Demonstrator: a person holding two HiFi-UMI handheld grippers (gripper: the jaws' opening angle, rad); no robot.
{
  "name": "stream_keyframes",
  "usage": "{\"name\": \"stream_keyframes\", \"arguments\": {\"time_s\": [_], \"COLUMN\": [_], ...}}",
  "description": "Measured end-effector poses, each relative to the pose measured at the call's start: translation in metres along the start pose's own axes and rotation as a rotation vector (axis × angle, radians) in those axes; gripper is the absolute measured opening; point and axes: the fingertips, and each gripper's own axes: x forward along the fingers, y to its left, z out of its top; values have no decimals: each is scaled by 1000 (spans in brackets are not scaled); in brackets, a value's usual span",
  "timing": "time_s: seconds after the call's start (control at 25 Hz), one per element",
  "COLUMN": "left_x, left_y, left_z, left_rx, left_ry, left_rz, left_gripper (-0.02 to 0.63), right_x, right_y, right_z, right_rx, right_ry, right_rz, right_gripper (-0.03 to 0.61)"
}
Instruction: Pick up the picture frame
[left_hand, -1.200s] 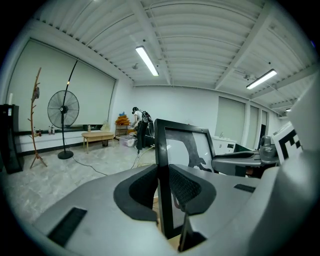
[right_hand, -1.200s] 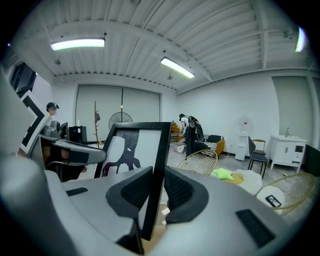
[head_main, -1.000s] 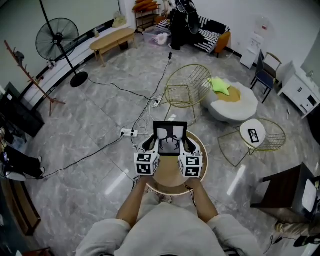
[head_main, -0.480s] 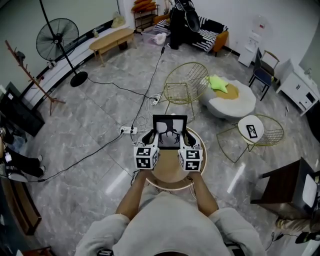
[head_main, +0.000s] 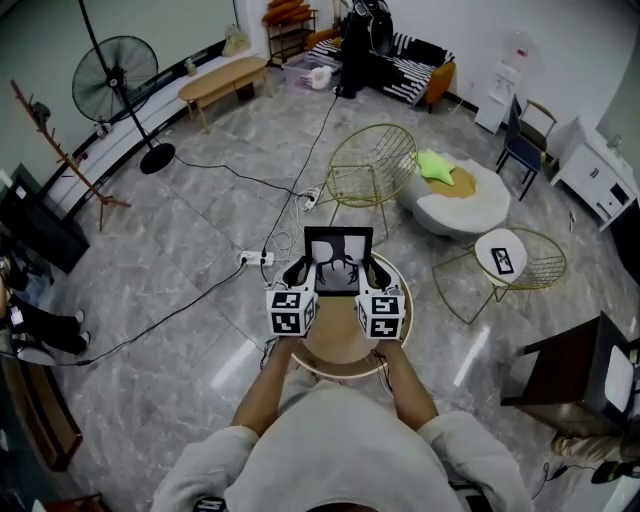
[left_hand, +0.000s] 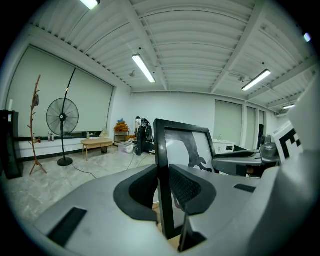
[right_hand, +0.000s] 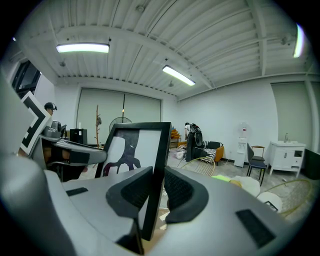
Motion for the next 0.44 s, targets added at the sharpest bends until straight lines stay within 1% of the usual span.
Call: {"name": "stream_keyframes", "arguments": {"time_s": [0.44], "left_x": [-1], "left_y": [5], "left_z": [2], "left_rx": [-6], "left_ry": [-2], "left_rz": [4], "left_gripper": [74], "right_x": [3], "right_y": [5], "right_z": [3], "right_rx": [-6], "right_ry": [5], "right_rz": [4], "right_gripper": [75]}}
